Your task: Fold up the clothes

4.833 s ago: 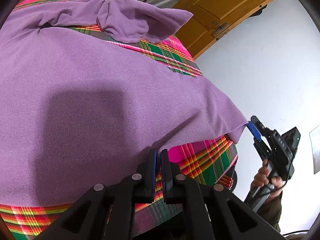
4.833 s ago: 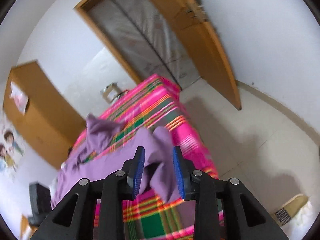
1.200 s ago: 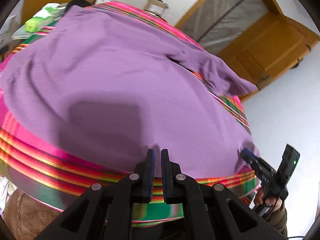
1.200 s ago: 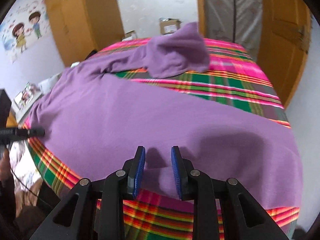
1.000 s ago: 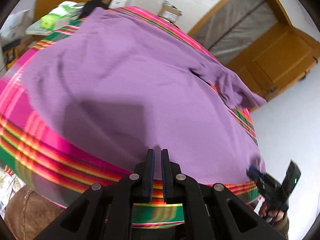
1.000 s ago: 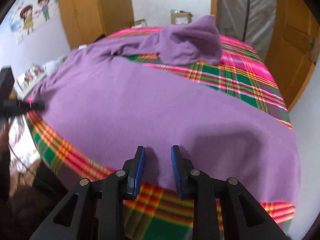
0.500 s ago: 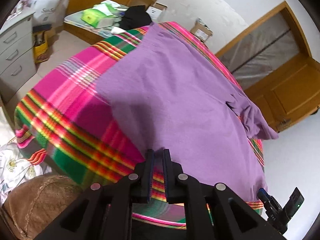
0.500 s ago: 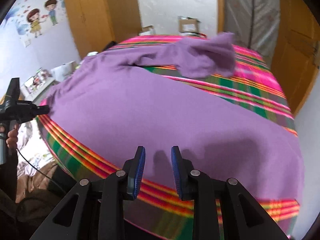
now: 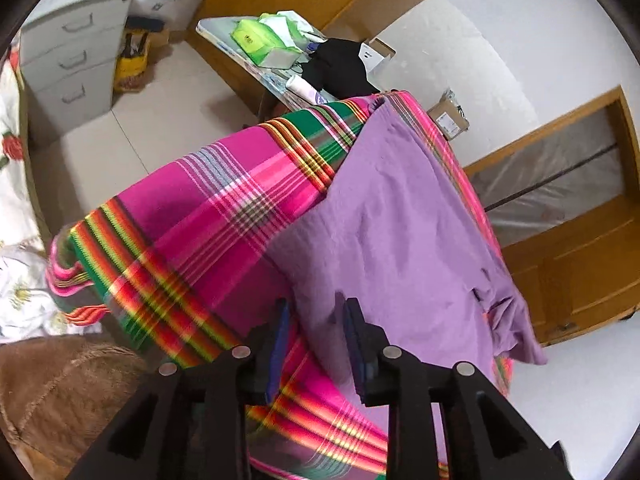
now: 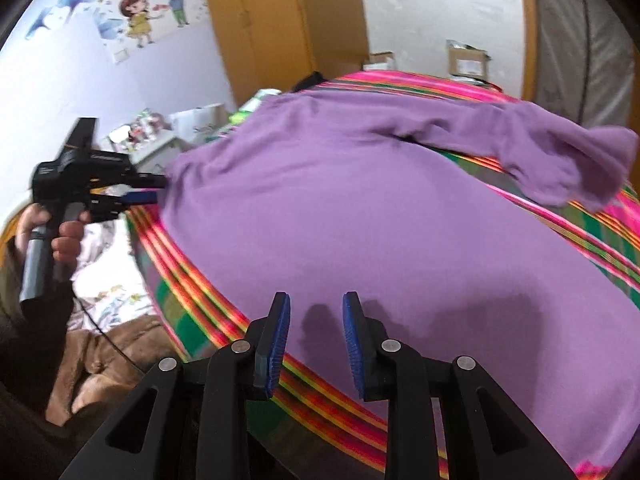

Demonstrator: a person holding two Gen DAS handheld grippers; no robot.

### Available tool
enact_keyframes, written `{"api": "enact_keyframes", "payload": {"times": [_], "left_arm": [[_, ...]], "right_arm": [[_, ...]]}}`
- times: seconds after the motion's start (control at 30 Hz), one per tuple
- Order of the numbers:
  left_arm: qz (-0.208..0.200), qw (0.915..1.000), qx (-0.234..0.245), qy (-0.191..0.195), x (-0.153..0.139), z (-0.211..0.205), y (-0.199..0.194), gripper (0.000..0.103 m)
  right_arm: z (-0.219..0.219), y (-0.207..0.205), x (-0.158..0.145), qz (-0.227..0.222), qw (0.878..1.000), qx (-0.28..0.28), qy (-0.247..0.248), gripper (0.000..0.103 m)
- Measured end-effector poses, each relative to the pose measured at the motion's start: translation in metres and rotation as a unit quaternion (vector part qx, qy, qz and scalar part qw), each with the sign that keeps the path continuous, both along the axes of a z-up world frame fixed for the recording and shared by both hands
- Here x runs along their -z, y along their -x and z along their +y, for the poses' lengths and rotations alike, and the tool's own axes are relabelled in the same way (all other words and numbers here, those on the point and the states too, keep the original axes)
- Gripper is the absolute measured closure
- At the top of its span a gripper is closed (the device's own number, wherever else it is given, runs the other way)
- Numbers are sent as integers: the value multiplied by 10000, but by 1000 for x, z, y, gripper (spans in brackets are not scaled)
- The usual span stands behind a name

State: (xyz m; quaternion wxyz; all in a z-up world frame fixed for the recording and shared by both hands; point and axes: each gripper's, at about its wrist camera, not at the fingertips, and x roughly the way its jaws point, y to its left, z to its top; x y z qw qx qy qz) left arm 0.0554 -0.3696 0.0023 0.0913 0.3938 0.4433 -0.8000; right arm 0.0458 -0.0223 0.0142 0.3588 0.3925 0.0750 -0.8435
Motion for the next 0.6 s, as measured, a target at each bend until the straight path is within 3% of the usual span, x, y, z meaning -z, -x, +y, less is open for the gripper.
{"api": "enact_keyframes", "payload": {"times": [0.1, 0.27, 0.33, 0.4, 0.6], "left_arm": [[24, 10000, -5, 28, 0, -3, 5, 75], [116, 9990, -204, -382, 5, -13, 8, 77], [132, 9978, -355, -550, 10, -17, 6, 84], [155, 9975, -411, -562, 12, -18, 3, 91], [542, 9954, -507, -610, 1, -18, -1, 96]], "right_arm": [[-21, -4, 0, 59, 9995, -300, 20, 60], [-57, -8, 9, 51, 9977, -661, -105, 60], [-70, -10, 12, 92, 9964, -823, -175, 60], [-84, -13, 15, 165, 9947, -982, -260, 60], [-108, -10, 20, 424, 9924, -1080, -403, 60]]}}
